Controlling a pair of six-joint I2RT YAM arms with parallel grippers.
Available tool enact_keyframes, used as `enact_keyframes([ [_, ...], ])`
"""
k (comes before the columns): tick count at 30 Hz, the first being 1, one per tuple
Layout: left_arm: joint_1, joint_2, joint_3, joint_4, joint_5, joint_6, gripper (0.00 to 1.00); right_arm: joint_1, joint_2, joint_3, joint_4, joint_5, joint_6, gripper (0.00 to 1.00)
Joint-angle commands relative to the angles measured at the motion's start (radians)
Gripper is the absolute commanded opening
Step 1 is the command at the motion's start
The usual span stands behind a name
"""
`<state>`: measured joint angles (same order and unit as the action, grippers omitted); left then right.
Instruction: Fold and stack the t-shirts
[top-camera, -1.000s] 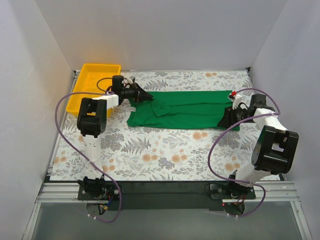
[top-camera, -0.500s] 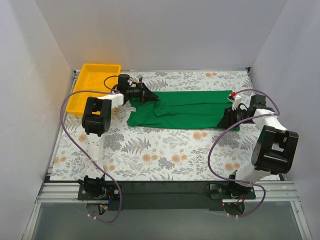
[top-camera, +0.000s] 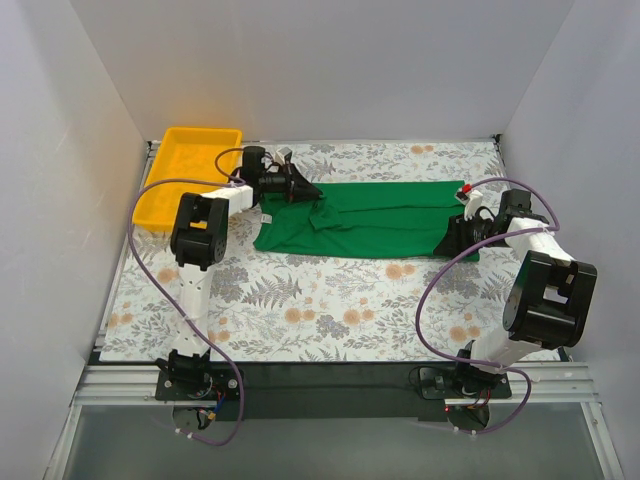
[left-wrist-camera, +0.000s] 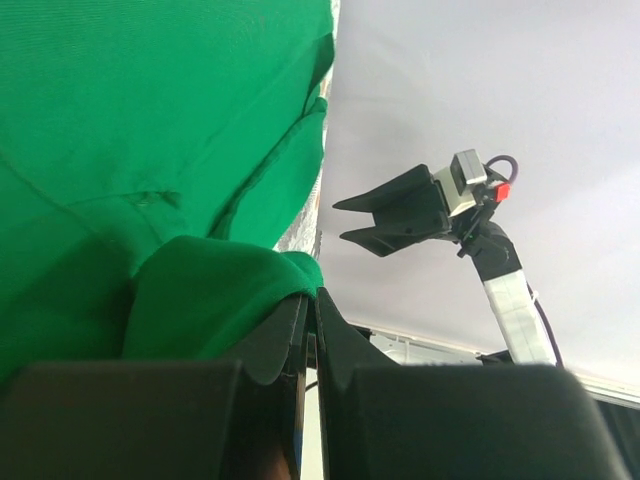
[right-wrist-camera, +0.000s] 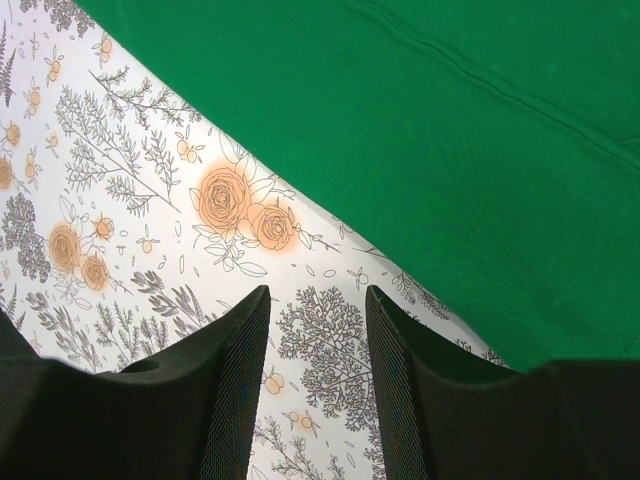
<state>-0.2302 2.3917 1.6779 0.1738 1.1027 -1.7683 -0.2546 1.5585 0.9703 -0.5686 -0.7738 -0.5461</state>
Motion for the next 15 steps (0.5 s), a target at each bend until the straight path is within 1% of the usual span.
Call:
enact_keyframes([
  [1, -0.006, 0.003, 0.039, 0.003, 0.026, 0.017, 0.0, 0.003, -0.006, -0.001, 0.013, -0.024, 0.002, 0.5],
  [15, -0.024, 0.041, 0.097, 0.013, 0.039, -0.006, 0.0, 0.008, -0.005, -0.001, 0.013, -0.024, 0.002, 0.5],
])
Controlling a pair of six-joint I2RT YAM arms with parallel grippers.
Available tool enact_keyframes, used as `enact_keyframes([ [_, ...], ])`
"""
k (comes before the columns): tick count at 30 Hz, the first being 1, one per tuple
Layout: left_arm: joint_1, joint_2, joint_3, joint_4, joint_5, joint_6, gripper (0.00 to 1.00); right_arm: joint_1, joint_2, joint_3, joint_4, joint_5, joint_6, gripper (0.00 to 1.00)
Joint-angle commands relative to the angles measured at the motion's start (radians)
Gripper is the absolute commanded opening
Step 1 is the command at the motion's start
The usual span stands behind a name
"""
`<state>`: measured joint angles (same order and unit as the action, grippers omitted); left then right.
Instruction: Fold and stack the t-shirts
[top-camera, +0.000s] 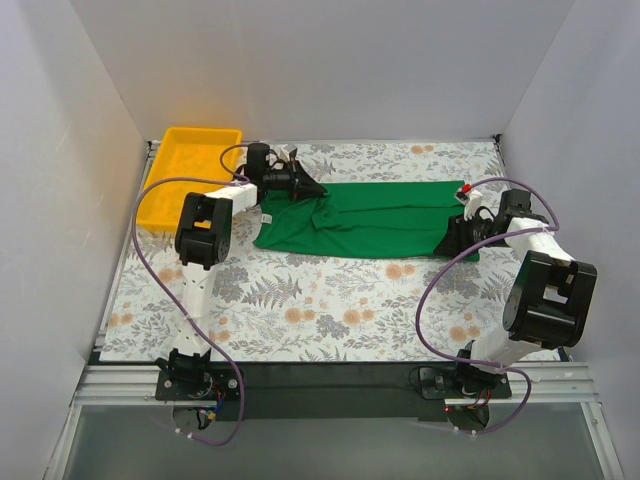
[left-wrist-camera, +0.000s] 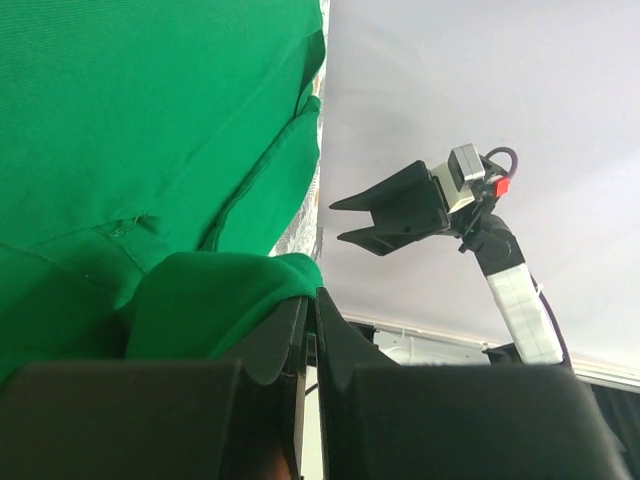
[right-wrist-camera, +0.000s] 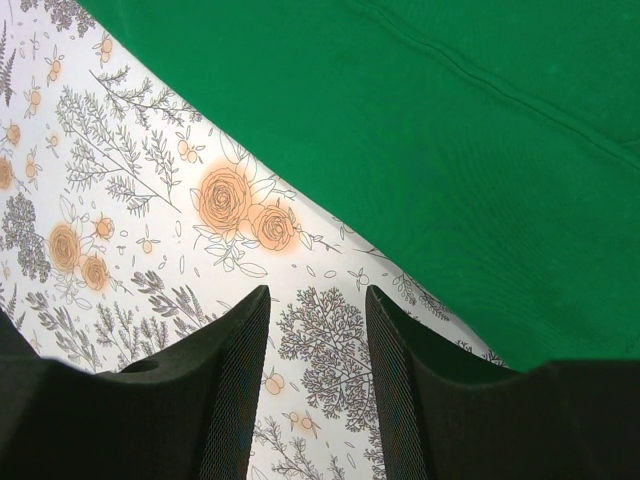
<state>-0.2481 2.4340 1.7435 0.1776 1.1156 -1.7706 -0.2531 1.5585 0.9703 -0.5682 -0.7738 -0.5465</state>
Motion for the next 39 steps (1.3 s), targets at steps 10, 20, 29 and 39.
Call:
enact_keyframes([
  [10, -0.005, -0.009, 0.039, -0.022, -0.025, 0.035, 0.11, 0.012, -0.008, -0.004, 0.013, -0.021, 0.002, 0.5],
  [20, 0.046, -0.216, 0.189, -0.387, -0.344, 0.393, 0.51, 0.038, -0.031, -0.005, 0.011, -0.009, -0.001, 0.5],
  [29, 0.081, -0.792, -0.222, -0.439, -0.719, 0.7, 0.74, 0.133, -0.081, -0.006, -0.002, 0.03, -0.07, 0.51],
  [39, 0.098, -1.374, -0.818, -0.412, -0.758, 0.698, 0.91, 0.38, -0.13, 0.097, -0.035, 0.128, -0.164, 0.52],
])
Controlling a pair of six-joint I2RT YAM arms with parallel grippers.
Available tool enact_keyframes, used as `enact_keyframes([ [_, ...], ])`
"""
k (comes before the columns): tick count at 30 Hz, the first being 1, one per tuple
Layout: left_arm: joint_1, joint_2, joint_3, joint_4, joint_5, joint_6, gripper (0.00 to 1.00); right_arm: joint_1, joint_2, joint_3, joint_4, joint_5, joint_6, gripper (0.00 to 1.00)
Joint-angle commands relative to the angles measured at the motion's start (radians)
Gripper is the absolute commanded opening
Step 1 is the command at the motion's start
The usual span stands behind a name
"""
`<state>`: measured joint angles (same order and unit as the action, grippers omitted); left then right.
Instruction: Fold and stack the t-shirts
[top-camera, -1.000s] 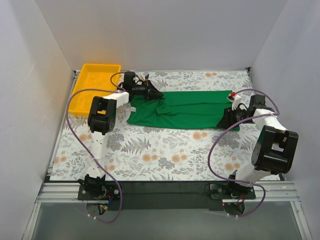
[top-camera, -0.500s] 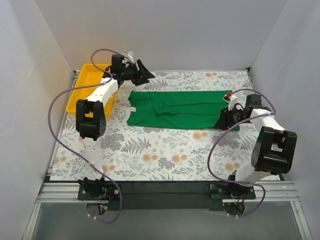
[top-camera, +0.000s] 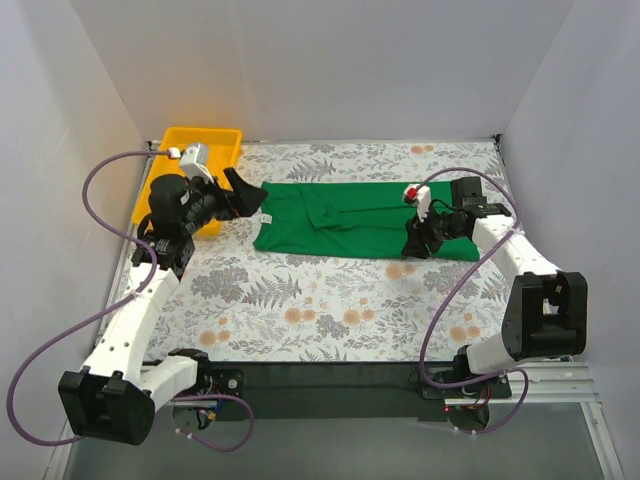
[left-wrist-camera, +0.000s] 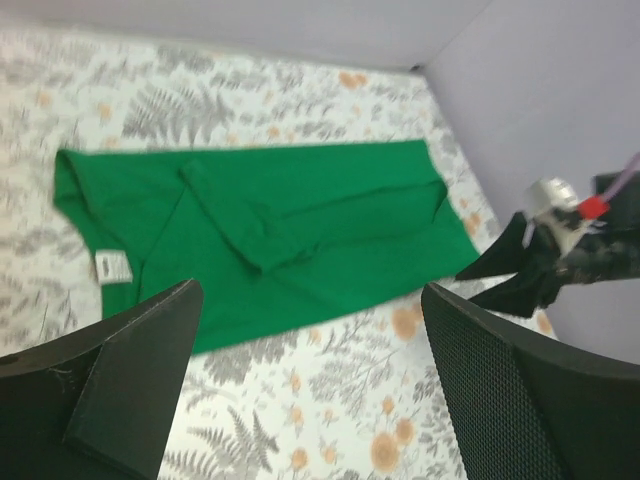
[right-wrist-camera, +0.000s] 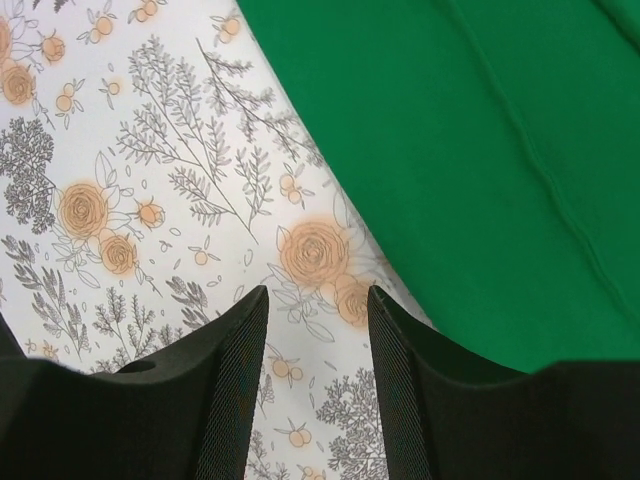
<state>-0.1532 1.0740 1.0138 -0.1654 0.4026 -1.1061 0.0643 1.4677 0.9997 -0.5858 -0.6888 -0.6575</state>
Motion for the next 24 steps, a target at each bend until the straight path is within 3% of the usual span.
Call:
enact_keyframes([
  [1, 0.003, -0.029, -0.104, -0.075, -0.045, 0.035, 0.91, 0.078, -0.041, 0.076, -0.022, 0.051, -0.054, 0.52],
  [12, 0.003, -0.106, -0.23, -0.08, -0.015, 0.012, 0.9, 0.198, -0.029, 0.126, -0.023, 0.097, -0.057, 0.53],
  [24, 0.003, -0.037, -0.349, 0.044, 0.189, -0.23, 0.83, 0.197, -0.064, 0.06, -0.005, 0.092, -0.067, 0.54],
])
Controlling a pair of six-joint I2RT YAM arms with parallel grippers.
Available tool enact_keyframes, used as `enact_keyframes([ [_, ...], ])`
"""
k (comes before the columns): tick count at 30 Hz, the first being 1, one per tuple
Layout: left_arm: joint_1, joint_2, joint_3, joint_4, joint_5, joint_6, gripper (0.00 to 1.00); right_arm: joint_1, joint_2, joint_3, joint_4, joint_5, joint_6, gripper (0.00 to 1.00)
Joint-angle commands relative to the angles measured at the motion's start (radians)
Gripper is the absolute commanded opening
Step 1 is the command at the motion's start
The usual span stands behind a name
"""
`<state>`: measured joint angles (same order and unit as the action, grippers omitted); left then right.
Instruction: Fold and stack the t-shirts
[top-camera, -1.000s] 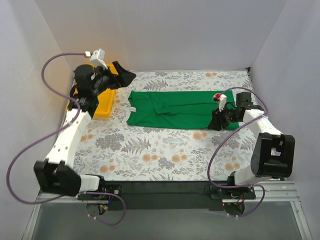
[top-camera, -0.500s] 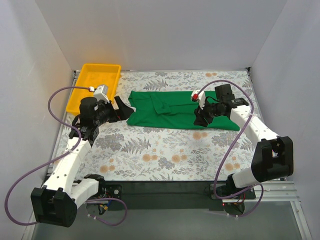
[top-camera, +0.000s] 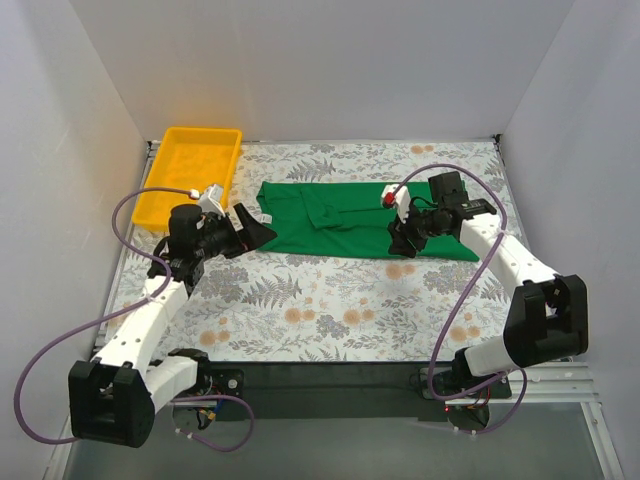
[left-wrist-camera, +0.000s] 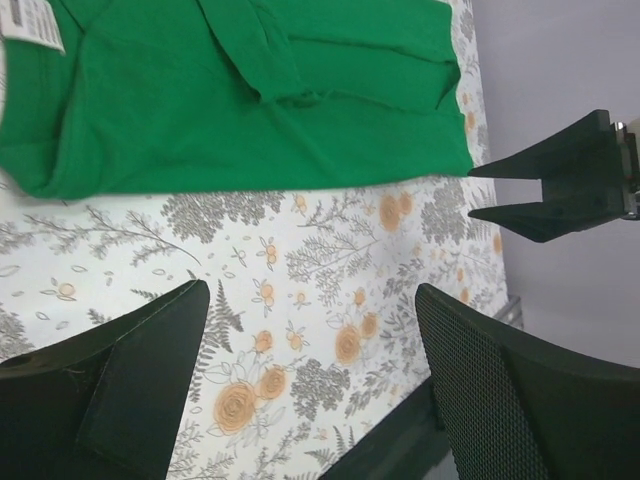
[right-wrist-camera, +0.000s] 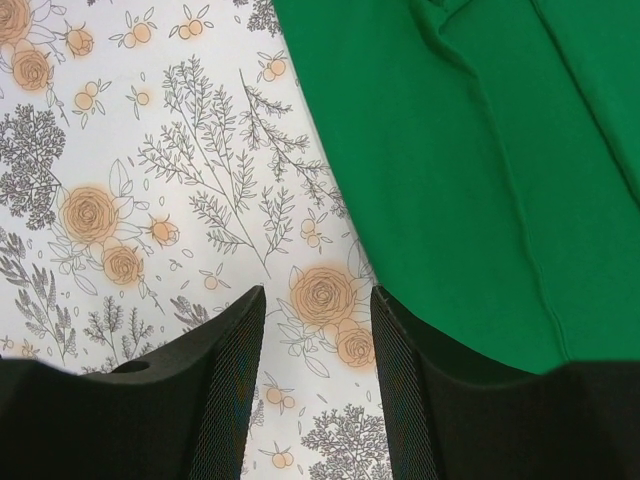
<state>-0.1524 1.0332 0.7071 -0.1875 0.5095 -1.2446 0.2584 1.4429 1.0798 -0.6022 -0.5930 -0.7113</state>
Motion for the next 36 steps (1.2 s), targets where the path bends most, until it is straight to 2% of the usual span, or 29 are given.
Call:
enact_keyframes([
  [1, 0.002, 0.007, -0.053, 0.098, 0.089, -0.105, 0.83, 0.001, -0.045, -0.026, 0.016, -0.001, -0.011, 0.54],
  [12, -0.016, 0.09, -0.121, 0.183, 0.115, -0.242, 0.79, -0.07, -0.124, -0.153, 0.101, -0.051, 0.024, 0.55],
  [22, -0.102, 0.206, -0.083, 0.278, 0.034, -0.335, 0.71, -0.143, -0.161, -0.204, 0.128, -0.117, 0.033, 0.56],
  [32, -0.194, 0.493, 0.106, 0.301, -0.1, -0.435, 0.58, -0.192, -0.182, -0.219, 0.131, -0.163, 0.035, 0.56],
  [36, -0.226, 0.667, 0.215, 0.284, -0.121, -0.455, 0.49, -0.197, -0.182, -0.218, 0.13, -0.165, 0.033, 0.56],
])
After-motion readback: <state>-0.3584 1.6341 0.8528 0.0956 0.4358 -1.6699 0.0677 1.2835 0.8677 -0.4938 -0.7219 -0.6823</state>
